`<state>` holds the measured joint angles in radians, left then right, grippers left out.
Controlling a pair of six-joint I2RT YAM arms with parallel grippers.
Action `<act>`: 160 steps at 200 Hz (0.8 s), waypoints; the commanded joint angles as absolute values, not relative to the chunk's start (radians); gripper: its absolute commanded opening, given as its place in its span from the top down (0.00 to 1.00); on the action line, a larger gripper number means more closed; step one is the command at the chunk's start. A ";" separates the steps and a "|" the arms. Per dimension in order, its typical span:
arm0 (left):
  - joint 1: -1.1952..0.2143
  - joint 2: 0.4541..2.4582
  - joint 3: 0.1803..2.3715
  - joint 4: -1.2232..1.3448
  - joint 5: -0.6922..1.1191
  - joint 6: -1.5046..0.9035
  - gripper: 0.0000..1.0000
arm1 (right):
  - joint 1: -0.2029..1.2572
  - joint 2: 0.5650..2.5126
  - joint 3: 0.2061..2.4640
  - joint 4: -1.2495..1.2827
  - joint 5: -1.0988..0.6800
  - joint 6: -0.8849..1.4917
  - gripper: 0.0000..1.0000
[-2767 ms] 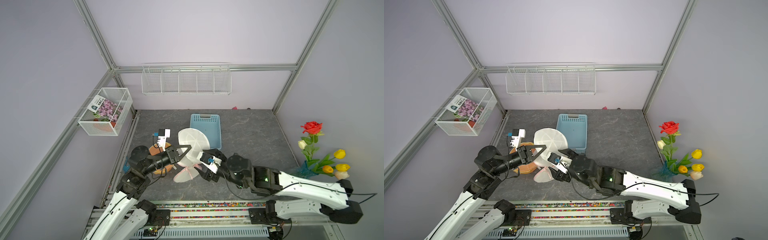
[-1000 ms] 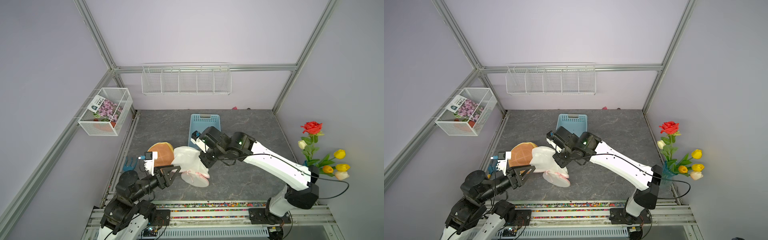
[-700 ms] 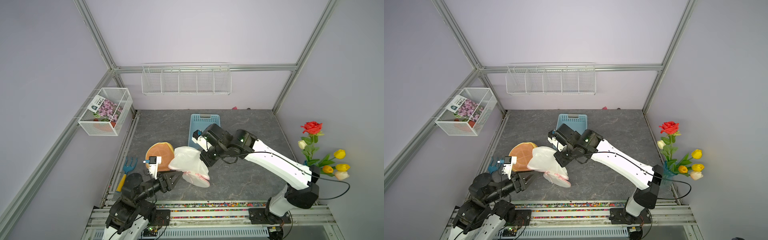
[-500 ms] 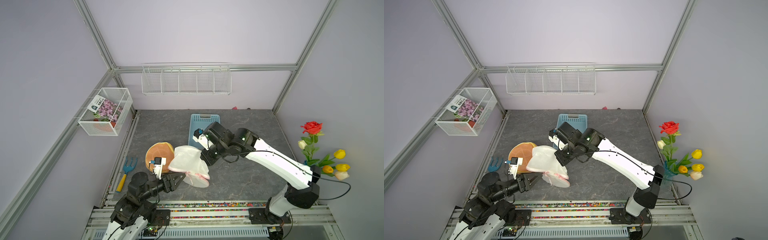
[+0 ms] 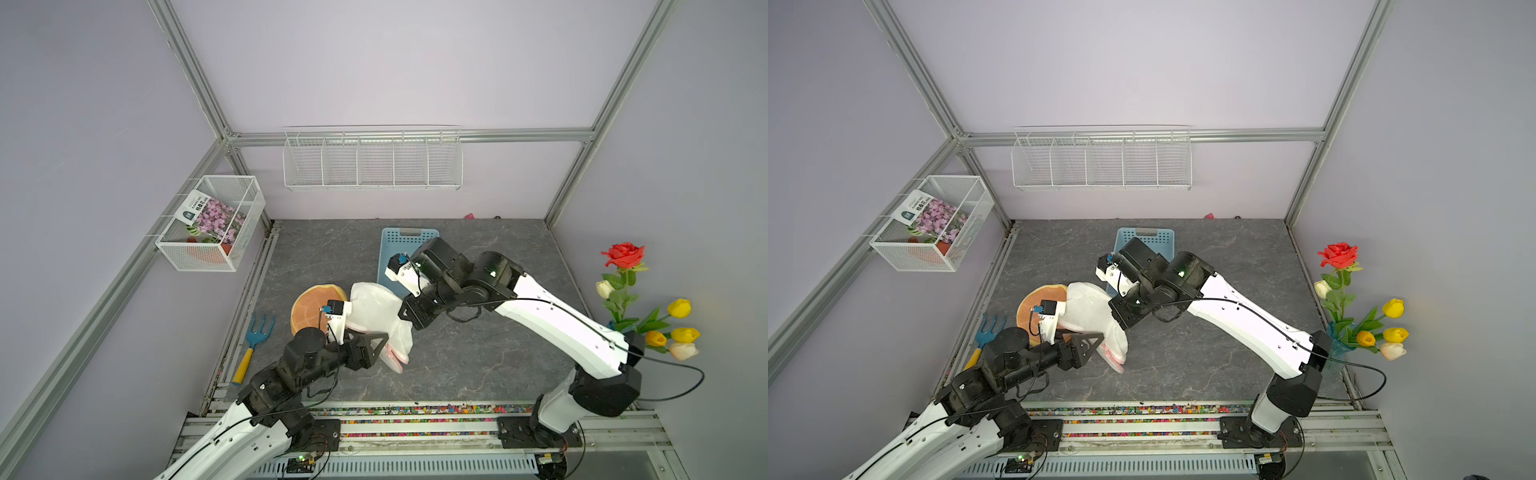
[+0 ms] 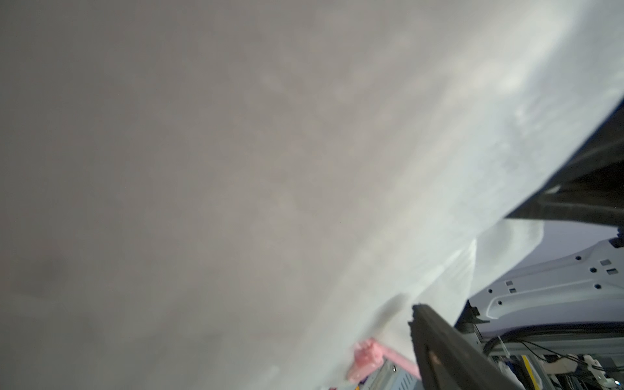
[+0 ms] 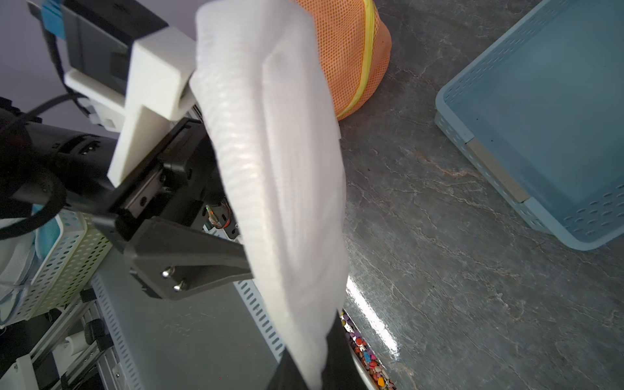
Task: Turn the laundry bag inside out
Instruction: Turn over the laundry bag.
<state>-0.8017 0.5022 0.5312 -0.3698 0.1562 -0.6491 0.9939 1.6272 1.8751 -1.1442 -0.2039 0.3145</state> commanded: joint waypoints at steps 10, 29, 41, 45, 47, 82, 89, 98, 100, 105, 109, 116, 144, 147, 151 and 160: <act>-0.808 0.545 0.546 -0.277 0.174 -0.631 0.10 | 0.984 1.585 1.875 -1.122 -0.265 0.332 1.00; -0.807 0.558 0.523 -0.249 0.202 -0.667 0.14 | 0.980 1.580 1.876 -1.103 -0.283 0.341 1.00; -0.807 0.544 0.509 -0.227 0.206 -0.688 0.21 | 0.979 1.579 1.874 -1.096 -0.285 0.345 1.00; -0.807 0.538 0.507 -0.226 0.204 -0.692 0.24 | 0.978 1.578 1.872 -1.095 -0.285 0.345 1.00; -0.808 0.534 0.506 -0.225 0.202 -0.694 0.26 | 0.977 1.577 1.870 -1.092 -0.286 0.345 1.00; -0.807 0.482 0.515 -0.230 0.192 -0.715 0.54 | 0.967 1.549 1.797 -1.048 -0.314 0.367 1.00; -0.808 0.478 0.513 -0.216 0.207 -0.721 0.59 | 0.966 1.541 1.779 -1.036 -0.318 0.372 1.00; -0.807 0.479 0.512 -0.208 0.217 -0.733 0.68 | 0.964 1.532 1.759 -1.024 -0.317 0.379 1.00; -0.807 0.478 0.512 -0.207 0.218 -0.736 0.70 | 0.964 1.530 1.754 -1.020 -0.318 0.381 1.00; -0.808 0.478 0.513 -0.208 0.220 -0.739 0.76 | 0.963 1.525 1.745 -1.015 -0.318 0.383 1.00; -0.807 0.478 0.516 -0.209 0.224 -0.739 0.82 | 0.962 1.521 1.738 -1.011 -0.316 0.385 1.00; -0.807 0.479 0.530 -0.231 0.220 -0.737 0.94 | 0.958 1.515 1.722 -1.001 -0.314 0.389 1.00; -0.808 0.489 0.602 -0.344 0.211 -0.711 1.00 | 0.953 1.480 1.612 -0.946 -0.266 0.400 1.00; -0.808 0.491 0.607 -0.350 0.218 -0.703 1.00 | 0.954 1.476 1.596 -0.935 -0.259 0.399 1.00; -0.807 0.493 0.614 -0.360 0.222 -0.697 1.00 | 0.954 1.471 1.576 -0.923 -0.251 0.400 1.00; -0.807 0.500 0.628 -0.381 0.226 -0.682 1.00 | 0.954 1.462 1.536 -0.894 -0.229 0.397 0.98</act>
